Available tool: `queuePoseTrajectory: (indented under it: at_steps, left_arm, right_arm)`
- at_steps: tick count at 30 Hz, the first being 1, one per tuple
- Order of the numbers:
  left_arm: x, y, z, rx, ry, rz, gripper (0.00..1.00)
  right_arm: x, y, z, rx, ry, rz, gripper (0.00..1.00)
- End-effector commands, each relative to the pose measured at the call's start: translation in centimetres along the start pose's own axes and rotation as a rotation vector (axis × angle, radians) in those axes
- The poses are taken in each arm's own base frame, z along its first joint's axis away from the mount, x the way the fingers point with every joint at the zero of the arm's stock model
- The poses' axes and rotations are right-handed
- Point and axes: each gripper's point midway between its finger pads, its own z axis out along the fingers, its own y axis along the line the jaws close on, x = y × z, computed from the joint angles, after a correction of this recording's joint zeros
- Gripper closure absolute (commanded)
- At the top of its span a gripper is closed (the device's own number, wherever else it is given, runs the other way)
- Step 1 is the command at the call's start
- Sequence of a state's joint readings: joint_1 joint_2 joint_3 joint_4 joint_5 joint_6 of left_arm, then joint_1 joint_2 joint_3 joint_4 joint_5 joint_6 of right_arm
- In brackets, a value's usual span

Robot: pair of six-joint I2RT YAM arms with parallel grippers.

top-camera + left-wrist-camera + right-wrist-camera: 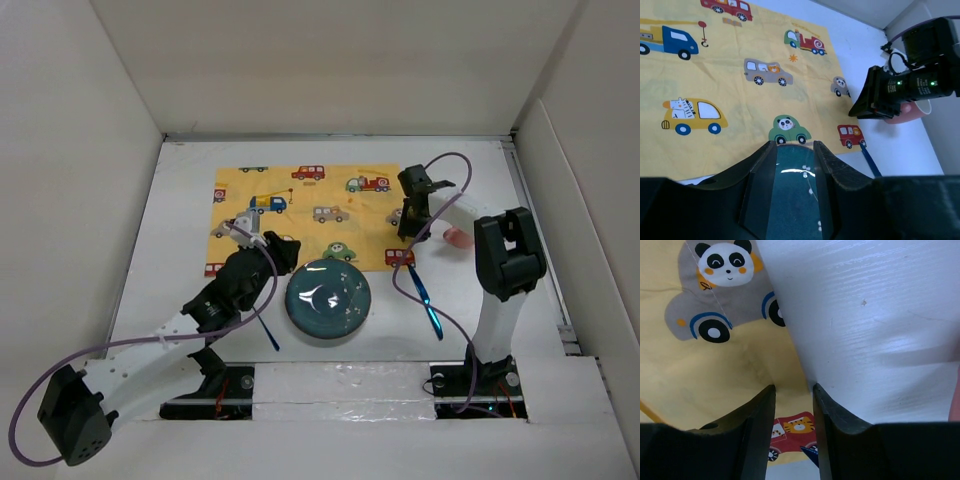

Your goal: Set the dinner table for one person

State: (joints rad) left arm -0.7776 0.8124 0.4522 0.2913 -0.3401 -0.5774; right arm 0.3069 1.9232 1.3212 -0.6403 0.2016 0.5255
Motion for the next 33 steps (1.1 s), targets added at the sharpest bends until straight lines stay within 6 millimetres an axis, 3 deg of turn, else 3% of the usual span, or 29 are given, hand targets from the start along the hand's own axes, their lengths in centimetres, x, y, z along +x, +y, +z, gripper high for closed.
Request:
queuePoseTrajectory:
  at_steps: [1, 2, 3, 4, 6, 11, 17, 19, 21, 23, 24, 25, 27, 28, 29, 30, 33]
  left_arm:
    - [-1.6, -0.5, -1.0, 0.045, -0.067, -0.008, 0.67]
    - [-1.8, -0.2, -1.2, 0.040, -0.081, -0.012, 0.67]
    - [-1.9, -0.3, -1.3, 0.043, -0.086, -0.014, 0.67]
    - [-2.0, -0.3, -1.3, 0.045, -0.086, -0.013, 0.67]
    - [-1.8, -0.6, -1.3, 0.055, -0.078, -0.017, 0.67]
    - [-0.9, -1.1, -0.8, 0.073, -0.037, -0.015, 0.67]
    - [-0.4, -1.1, -0.5, 0.070, -0.023, -0.022, 0.66]
    - [-0.3, -0.9, -0.3, 0.064, -0.022, -0.024, 0.59]
    - [0.0, -0.7, -0.2, 0.052, -0.014, -0.025, 0.54]
    - [0.1, -0.7, -0.1, 0.051, -0.012, -0.027, 0.48]
    - [0.2, -0.5, 0.0, 0.045, -0.009, -0.027, 0.47]
    - [0.3, -0.5, 0.0, 0.041, -0.010, -0.023, 0.46]
    - [0.2, -0.2, 0.1, 0.029, -0.016, -0.019, 0.46]
    - [0.1, -0.1, 0.1, 0.024, -0.019, -0.016, 0.47]
    - [0.0, 0.1, 0.0, 0.012, -0.019, -0.013, 0.49]
    - [-0.1, 0.1, -0.1, 0.012, -0.021, -0.014, 0.49]
    - [-0.8, -0.5, -0.7, 0.028, -0.018, -0.020, 0.60]
  right_arm:
    - [2.4, -1.0, 0.3, 0.027, 0.137, -0.063, 0.64]
    - [2.6, -1.6, 0.4, 0.051, 0.161, -0.059, 0.80]
    - [2.4, -1.5, 0.5, 0.050, 0.159, -0.058, 0.80]
    - [2.3, -1.6, 0.4, 0.059, 0.157, -0.058, 0.92]
    - [1.7, -2.2, 0.3, 0.095, 0.128, -0.041, 0.99]
    - [-0.3, -3.3, -0.4, 0.150, 0.049, -0.015, 1.00]
    - [-2.2, -4.3, 0.1, 0.178, 0.009, -0.020, 1.00]
    - [-2.7, -4.1, 0.0, 0.177, -0.001, -0.031, 0.99]
    - [-3.2, -4.2, -0.1, 0.183, -0.017, -0.038, 0.95]
    - [-3.7, -4.1, -0.6, 0.183, -0.054, -0.049, 0.77]
    - [-4.3, -4.2, -1.6, 0.177, -0.084, -0.043, 0.68]
    - [-4.2, -3.8, -2.2, 0.172, -0.099, -0.054, 0.52]
    - [-4.2, -2.5, -3.8, 0.132, -0.135, -0.066, 0.43]
    - [-4.4, -1.9, -5.7, 0.084, -0.168, -0.062, 0.40]
    - [-4.0, -0.5, -7.9, 0.004, -0.208, -0.065, 0.40]
    - [-3.8, 0.7, -8.1, -0.022, -0.217, -0.074, 0.40]
    - [-2.5, 3.7, -13.3, -0.208, -0.365, -0.074, 0.61]
